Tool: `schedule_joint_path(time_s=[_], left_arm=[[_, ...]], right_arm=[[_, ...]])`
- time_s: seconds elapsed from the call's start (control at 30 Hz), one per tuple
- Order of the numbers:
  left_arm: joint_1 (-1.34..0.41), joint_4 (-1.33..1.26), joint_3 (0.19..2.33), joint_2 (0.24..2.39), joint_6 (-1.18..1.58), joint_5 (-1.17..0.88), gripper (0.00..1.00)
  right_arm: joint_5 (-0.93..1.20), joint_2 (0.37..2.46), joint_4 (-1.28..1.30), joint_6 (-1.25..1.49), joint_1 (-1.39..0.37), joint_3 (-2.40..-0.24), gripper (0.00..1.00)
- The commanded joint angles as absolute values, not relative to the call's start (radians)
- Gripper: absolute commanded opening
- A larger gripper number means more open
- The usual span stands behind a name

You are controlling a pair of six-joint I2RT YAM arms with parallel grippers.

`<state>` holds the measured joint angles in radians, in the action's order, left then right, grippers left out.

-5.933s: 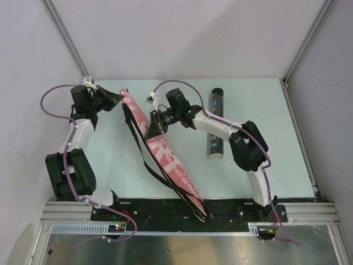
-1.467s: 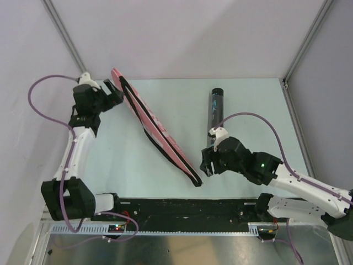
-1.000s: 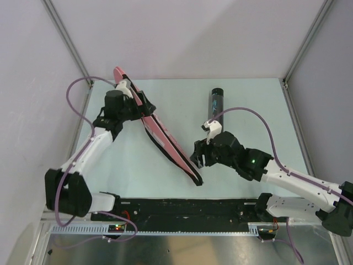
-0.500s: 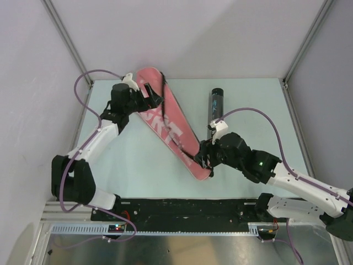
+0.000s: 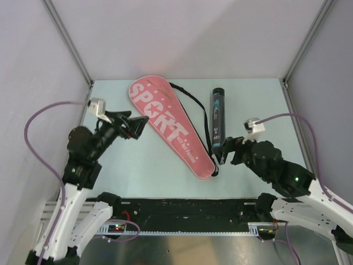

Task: Pack up the badminton gear

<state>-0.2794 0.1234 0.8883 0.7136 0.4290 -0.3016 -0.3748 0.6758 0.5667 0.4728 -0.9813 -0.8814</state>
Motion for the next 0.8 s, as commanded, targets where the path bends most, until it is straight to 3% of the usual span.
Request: schedule_joint_path(time_s=[0.0, 0.27, 0.77], left_arm=[[-0.287, 0.186, 0.791, 0.557, 0.4, -0.333, 1.0], [-0.287, 0.247, 0.703, 0.357, 0.418, -0.292, 1.0], [-0.287, 0.287, 0.727, 0.359, 0.379, -0.251, 1.0]], right_arm=[[-0.539, 0.586, 0.618, 0.532, -0.978, -0.927, 1.0], [-0.656, 0.482, 0.702, 0.567, -0.979, -0.975, 1.0], [-0.721, 0.473, 0.757, 0.591, -0.979, -1.003, 0.99]])
